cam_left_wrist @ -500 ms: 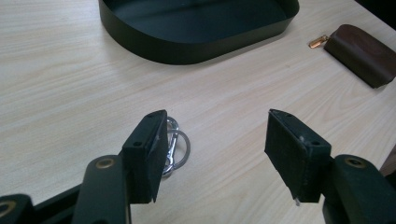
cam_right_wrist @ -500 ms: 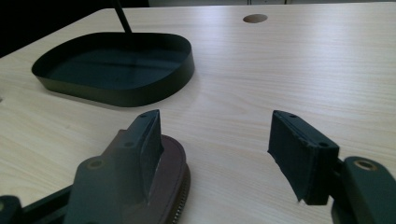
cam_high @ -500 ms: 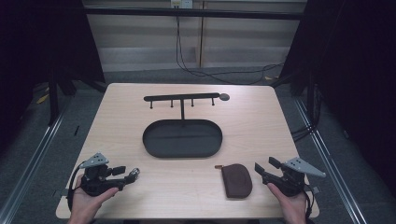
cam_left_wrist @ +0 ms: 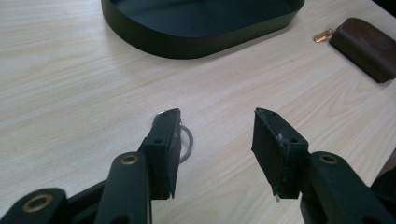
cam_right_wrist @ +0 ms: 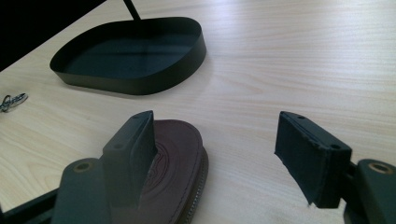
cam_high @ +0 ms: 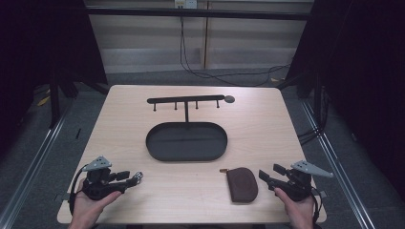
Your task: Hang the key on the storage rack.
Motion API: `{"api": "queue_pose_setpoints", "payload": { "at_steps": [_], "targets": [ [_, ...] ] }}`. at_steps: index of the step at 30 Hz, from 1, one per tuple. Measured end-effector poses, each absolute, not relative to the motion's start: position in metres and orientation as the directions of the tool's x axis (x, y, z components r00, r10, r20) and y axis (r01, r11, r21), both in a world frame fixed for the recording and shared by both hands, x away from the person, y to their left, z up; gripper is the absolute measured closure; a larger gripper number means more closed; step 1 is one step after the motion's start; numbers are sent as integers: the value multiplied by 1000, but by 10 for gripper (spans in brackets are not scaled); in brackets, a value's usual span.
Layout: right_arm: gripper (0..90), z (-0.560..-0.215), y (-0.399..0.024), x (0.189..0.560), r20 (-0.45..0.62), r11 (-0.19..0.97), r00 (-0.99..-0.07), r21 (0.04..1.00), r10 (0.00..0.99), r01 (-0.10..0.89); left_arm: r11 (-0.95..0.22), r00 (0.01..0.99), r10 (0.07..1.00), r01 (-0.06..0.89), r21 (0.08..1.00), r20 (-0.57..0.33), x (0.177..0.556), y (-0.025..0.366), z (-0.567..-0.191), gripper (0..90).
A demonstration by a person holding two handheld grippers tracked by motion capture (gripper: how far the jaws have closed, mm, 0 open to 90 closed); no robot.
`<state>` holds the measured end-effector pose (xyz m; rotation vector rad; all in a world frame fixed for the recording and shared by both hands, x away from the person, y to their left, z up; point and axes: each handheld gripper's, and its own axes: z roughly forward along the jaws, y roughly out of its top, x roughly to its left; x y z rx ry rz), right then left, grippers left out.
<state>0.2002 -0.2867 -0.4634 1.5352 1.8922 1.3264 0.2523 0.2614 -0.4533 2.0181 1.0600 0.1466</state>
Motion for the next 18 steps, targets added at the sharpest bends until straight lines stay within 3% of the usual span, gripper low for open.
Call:
{"api": "queue_pose_setpoints", "payload": {
  "at_steps": [2, 7, 9, 18],
  "targets": [
    [284, -463, -286, 200, 269, -33, -344, 827, 899, 561, -331, 651, 726, 615, 716, -223, 254, 259, -452, 523],
    [276, -463, -285, 200, 258, -9, -362, 825, 896, 566, -329, 655, 718, 619, 713, -237, 259, 259, -448, 582],
    [277, -463, -285, 199, 260, -8, -365, 823, 894, 567, -307, 648, 713, 632, 711, -268, 261, 261, -445, 583],
    [286, -465, -281, 201, 264, 15, -388, 810, 883, 586, -380, 675, 697, 634, 673, -243, 266, 256, -437, 567]
  ]
}}
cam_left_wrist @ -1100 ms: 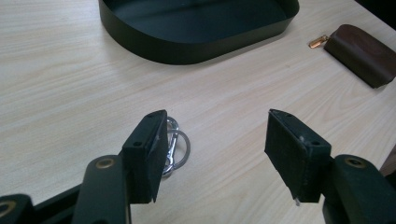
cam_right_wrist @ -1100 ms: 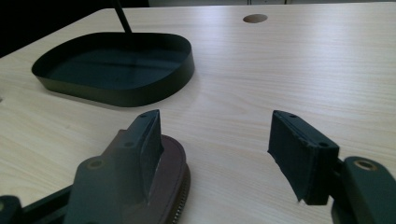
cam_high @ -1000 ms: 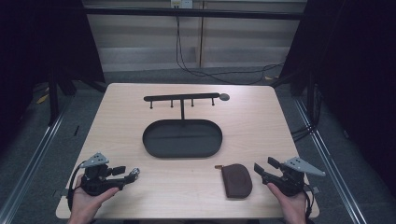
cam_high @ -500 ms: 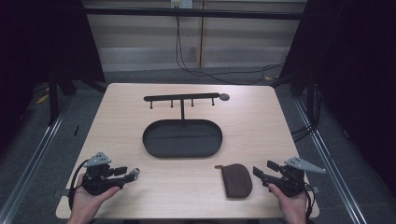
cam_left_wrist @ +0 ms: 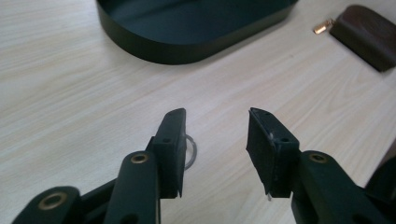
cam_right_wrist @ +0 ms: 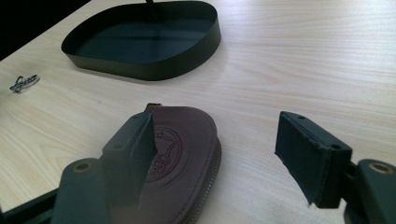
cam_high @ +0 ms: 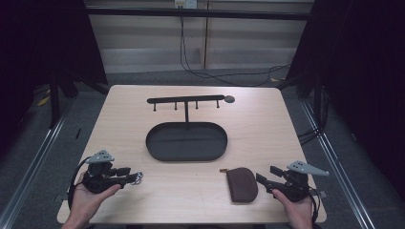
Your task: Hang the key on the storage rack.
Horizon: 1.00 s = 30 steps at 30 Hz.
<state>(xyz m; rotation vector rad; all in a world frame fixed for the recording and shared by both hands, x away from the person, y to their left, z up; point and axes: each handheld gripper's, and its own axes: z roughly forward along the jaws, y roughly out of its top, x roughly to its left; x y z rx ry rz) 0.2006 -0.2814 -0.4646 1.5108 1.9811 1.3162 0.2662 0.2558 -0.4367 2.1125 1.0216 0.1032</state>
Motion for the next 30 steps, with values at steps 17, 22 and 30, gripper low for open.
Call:
{"api": "queue_pose_setpoints", "payload": {
  "at_steps": [17, 22, 30],
  "targets": [
    [270, -467, -281, 203, 286, 17, -400, 796, 871, 605, -514, 696, 696, 655, 555, -177, 298, 242, -433, 506],
    [265, -467, -280, 203, 286, 20, -401, 793, 870, 609, -548, 701, 694, 661, 513, -162, 304, 241, -426, 477],
    [262, -467, -281, 203, 289, 18, -401, 792, 870, 610, -631, 735, 663, 650, 423, -141, 311, 233, -431, 483]
  ]
}}
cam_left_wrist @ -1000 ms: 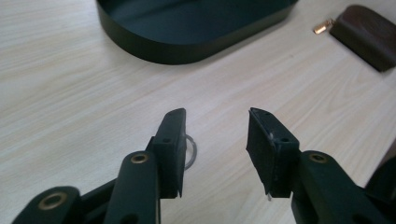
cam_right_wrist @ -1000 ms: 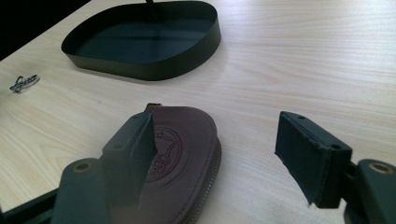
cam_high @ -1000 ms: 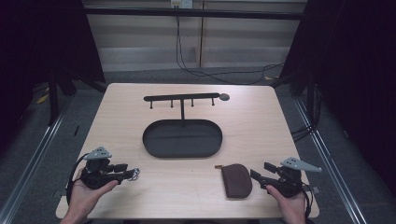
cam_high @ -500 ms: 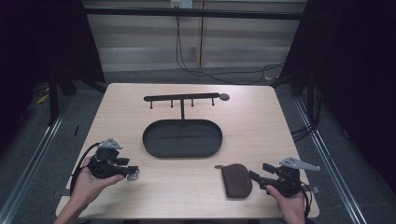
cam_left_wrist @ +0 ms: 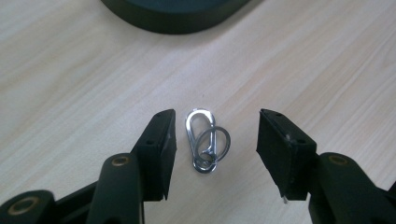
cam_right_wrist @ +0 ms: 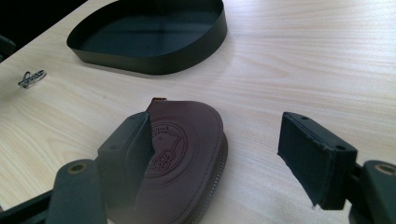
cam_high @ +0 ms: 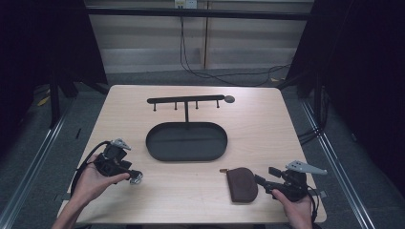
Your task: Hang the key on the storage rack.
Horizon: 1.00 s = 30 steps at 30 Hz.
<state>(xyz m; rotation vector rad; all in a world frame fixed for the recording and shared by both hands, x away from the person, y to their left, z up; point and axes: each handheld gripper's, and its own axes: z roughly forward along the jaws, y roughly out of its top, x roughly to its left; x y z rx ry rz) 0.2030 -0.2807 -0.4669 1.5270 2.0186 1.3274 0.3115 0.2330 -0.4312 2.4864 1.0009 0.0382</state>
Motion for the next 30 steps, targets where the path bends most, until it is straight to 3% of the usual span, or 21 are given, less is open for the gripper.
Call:
{"api": "queue_pose_setpoints", "payload": {
  "at_steps": [13, 30],
  "targets": [
    [248, -468, -278, 204, 278, 39, -409, 786, 869, 617, -702, 766, 629, 631, 330, -128, 320, 227, -435, 596],
    [239, -468, -279, 204, 280, 36, -408, 786, 869, 618, -752, 779, 617, 625, 210, -109, 327, 216, -447, 632]
  ]
}}
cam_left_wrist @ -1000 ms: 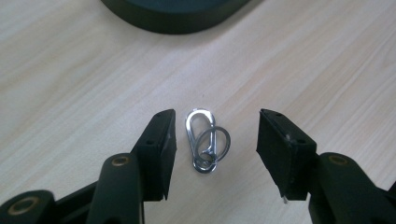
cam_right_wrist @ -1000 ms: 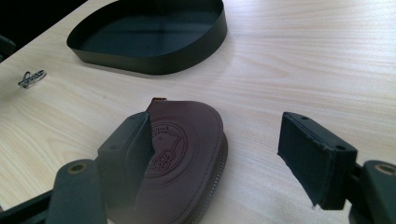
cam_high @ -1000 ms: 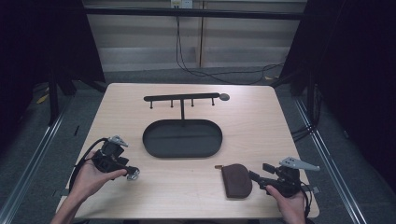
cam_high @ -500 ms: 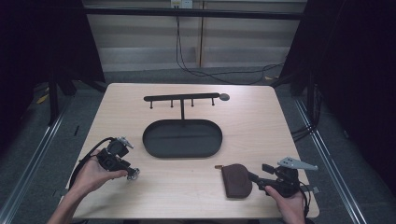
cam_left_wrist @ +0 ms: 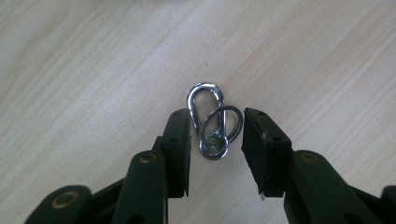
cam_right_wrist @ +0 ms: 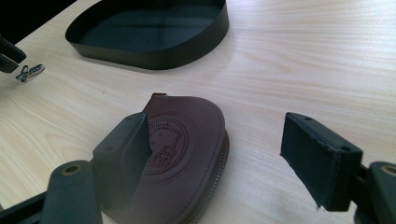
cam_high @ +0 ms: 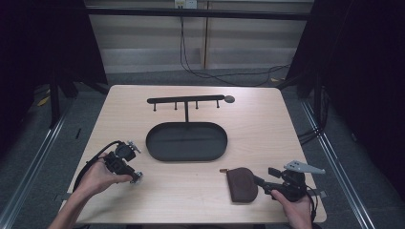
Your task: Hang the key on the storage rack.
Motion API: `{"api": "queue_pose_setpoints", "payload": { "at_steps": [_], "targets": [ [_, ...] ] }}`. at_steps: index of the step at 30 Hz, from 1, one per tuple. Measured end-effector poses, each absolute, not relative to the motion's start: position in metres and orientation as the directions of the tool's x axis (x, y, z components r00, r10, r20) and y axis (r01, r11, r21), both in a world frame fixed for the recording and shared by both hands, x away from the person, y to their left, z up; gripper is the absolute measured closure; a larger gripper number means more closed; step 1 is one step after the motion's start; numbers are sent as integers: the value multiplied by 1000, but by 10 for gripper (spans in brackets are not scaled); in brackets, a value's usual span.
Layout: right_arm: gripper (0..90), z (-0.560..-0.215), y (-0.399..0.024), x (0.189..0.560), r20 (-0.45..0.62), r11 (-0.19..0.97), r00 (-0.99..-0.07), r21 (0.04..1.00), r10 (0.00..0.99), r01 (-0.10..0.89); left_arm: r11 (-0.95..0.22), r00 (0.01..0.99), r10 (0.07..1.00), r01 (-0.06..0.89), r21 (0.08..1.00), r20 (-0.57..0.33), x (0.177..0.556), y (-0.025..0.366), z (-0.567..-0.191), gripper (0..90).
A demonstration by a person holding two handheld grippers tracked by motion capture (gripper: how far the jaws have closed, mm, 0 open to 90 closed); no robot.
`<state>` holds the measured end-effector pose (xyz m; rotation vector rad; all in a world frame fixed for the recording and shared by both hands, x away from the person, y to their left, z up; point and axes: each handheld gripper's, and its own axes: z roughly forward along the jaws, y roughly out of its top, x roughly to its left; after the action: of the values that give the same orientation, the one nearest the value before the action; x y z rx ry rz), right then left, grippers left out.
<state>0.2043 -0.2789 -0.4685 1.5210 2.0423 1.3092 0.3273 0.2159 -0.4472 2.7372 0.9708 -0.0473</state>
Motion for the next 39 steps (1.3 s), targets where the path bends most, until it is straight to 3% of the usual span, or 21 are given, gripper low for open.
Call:
{"api": "queue_pose_setpoints", "payload": {
  "at_steps": [10, 21, 27, 39],
  "targets": [
    [238, -469, -278, 205, 282, 38, -407, 781, 869, 623, -774, 792, 597, 610, 171, -128, 331, 209, -456, 696],
    [238, -469, -278, 205, 283, 39, -407, 779, 869, 625, -786, 802, 585, 598, 160, -125, 334, 207, -459, 688],
    [238, -469, -279, 205, 286, 36, -405, 779, 869, 626, -803, 819, 560, 574, 159, -127, 332, 205, -457, 776],
    [238, -470, -279, 205, 282, 36, -398, 777, 873, 629, -816, 830, 541, 557, 152, -136, 329, 203, -451, 865]
  ]
}}
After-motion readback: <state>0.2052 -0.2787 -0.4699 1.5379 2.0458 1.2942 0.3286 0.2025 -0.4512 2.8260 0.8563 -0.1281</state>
